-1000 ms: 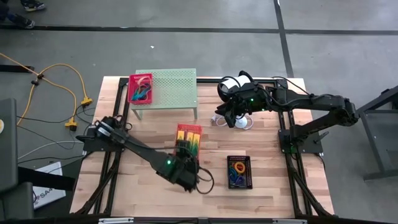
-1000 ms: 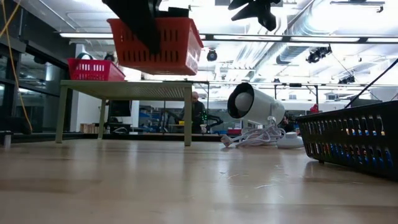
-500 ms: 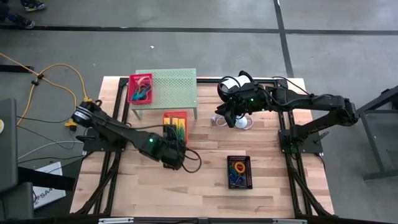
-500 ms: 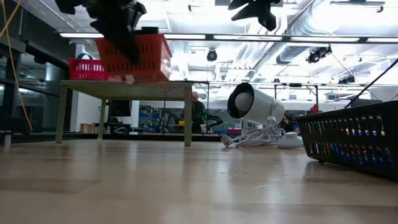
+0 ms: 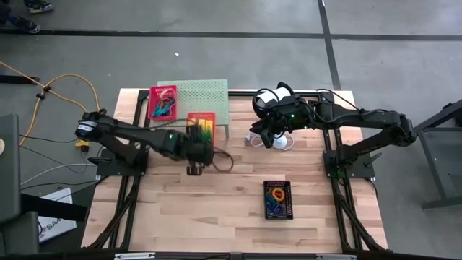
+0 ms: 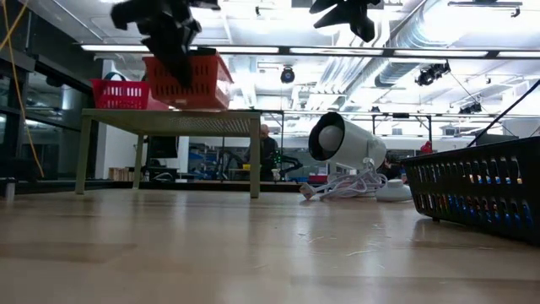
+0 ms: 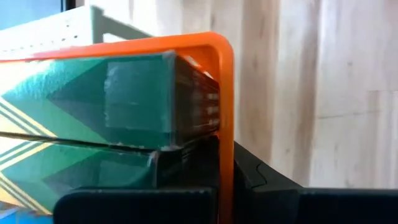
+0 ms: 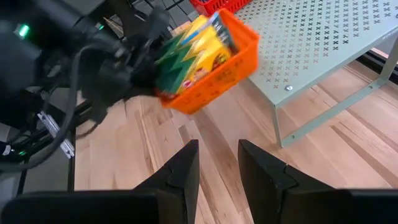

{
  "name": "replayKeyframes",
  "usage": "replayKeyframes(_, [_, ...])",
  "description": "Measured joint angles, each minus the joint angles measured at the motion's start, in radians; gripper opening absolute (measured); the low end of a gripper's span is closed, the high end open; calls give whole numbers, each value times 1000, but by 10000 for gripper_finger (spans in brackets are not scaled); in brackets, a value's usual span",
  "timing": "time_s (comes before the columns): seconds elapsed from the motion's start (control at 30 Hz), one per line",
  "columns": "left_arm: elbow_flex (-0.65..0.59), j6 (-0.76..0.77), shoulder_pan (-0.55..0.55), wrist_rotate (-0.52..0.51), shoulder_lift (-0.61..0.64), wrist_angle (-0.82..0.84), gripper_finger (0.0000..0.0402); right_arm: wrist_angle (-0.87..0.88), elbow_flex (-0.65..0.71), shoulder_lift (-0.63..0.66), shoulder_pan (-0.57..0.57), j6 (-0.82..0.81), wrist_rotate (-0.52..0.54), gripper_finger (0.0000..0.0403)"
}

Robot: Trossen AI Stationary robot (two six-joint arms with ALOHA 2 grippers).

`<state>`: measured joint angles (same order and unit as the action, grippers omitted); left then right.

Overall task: Pick & Place Office Desk Supplies
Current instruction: Put the orange basket on the shelf

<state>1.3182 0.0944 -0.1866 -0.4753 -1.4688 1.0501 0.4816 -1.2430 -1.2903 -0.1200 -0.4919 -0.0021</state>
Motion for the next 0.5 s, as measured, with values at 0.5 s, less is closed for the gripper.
replayKeyframes(0.5, [0,-134,178,54,109,13,0,0,0,0,0,0,0,99])
